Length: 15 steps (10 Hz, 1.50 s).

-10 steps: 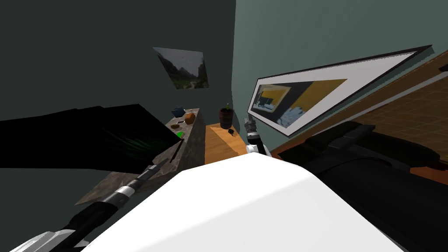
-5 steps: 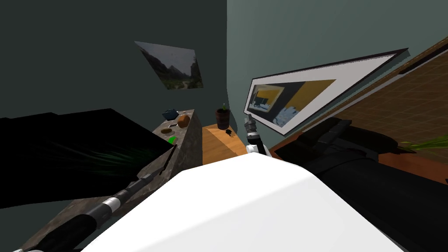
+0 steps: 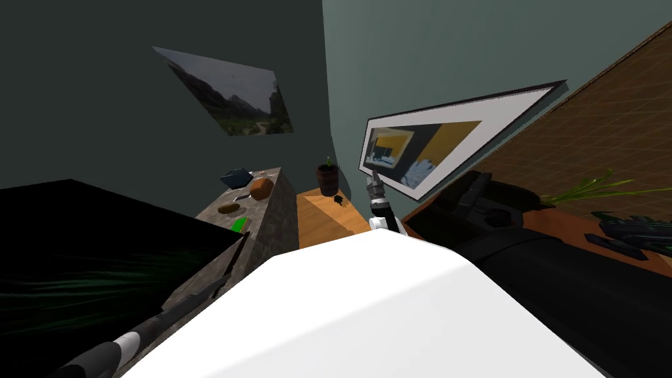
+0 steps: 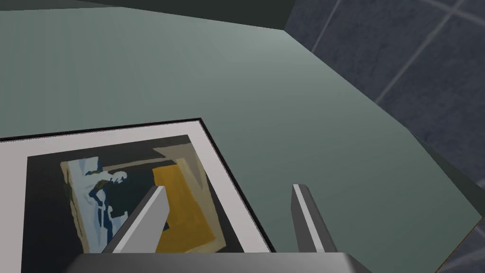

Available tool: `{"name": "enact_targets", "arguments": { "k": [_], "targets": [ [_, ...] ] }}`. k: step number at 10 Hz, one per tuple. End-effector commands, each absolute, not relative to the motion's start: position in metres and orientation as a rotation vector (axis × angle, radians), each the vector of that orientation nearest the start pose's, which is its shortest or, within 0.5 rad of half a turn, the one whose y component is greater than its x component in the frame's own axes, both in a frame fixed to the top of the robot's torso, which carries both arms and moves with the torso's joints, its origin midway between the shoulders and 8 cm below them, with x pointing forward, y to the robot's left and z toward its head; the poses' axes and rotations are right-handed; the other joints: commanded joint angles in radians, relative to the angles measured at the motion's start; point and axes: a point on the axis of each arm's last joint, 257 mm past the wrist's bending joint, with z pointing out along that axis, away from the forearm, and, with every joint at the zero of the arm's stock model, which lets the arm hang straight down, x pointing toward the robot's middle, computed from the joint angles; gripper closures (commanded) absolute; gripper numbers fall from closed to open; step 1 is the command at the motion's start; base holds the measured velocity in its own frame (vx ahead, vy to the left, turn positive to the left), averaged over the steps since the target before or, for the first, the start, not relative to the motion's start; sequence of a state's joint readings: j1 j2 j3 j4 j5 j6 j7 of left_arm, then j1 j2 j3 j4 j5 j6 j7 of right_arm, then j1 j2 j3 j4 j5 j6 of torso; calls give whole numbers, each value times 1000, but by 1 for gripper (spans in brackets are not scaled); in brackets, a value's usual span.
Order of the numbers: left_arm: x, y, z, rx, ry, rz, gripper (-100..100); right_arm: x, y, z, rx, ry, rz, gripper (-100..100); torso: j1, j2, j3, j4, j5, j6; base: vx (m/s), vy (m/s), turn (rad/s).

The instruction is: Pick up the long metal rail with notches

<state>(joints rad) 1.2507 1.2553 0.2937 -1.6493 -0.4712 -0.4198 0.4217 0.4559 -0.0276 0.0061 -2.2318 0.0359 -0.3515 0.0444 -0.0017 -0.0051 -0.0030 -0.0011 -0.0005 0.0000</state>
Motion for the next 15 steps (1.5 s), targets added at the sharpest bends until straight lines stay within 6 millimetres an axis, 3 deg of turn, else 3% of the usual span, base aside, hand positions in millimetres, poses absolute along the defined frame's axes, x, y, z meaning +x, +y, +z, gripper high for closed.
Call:
{"name": "enact_targets", "arguments": {
  "k": [1,2,3,4,9,11,12,13,14,15],
  "targets": [
    [101,590,-323,-497,2557,-128,-100,381,-273,-13,723,775,1218,0,0,0,0,0,0,0,130,-5,-250],
    [101,590,-323,-497,2557,-128,-100,381,-273,-13,723,775,1218,0,0,-2,-1,0,0,0,95,-4,-61],
    [82,598,-326,-512,2607,-97,-100,381,-273,-13,723,775,1218,0,0,0,0,0,0,-1,73,-16,-126],
    [82,598,-326,-512,2607,-97,-100,381,-273,-13,723,775,1218,0,0,1,1,0,0,-1,46,-10,-67],
    [11,627,-331,-555,2794,27,-100,381,-273,-13,723,775,1218,0,-1,0,0,0,0,-1,91,-11,-163],
    [-3,633,-330,-558,2835,56,-100,381,-273,-13,723,775,1218,0,-1,1,1,0,0,-1,63,-7,-102],
    [3,631,-330,-557,2821,50,-100,381,-273,-13,723,775,1218,0,-1,3,2,1,0,-1,22,-4,-14],
    [2,632,-330,-558,2824,50,0,381,-273,-13,723,775,1218,0,-1,5,3,1,0,-1,5,0,2],
    [-7,629,-337,-571,2821,53,-100,381,-273,-13,723,775,1218,0,-1,6,4,2,0,-2,25,12,-55],
    [-13,628,-342,-580,2820,53,-100,381,-273,-13,723,775,1218,0,0,6,4,2,0,-1,36,24,-75]
  ]
}}
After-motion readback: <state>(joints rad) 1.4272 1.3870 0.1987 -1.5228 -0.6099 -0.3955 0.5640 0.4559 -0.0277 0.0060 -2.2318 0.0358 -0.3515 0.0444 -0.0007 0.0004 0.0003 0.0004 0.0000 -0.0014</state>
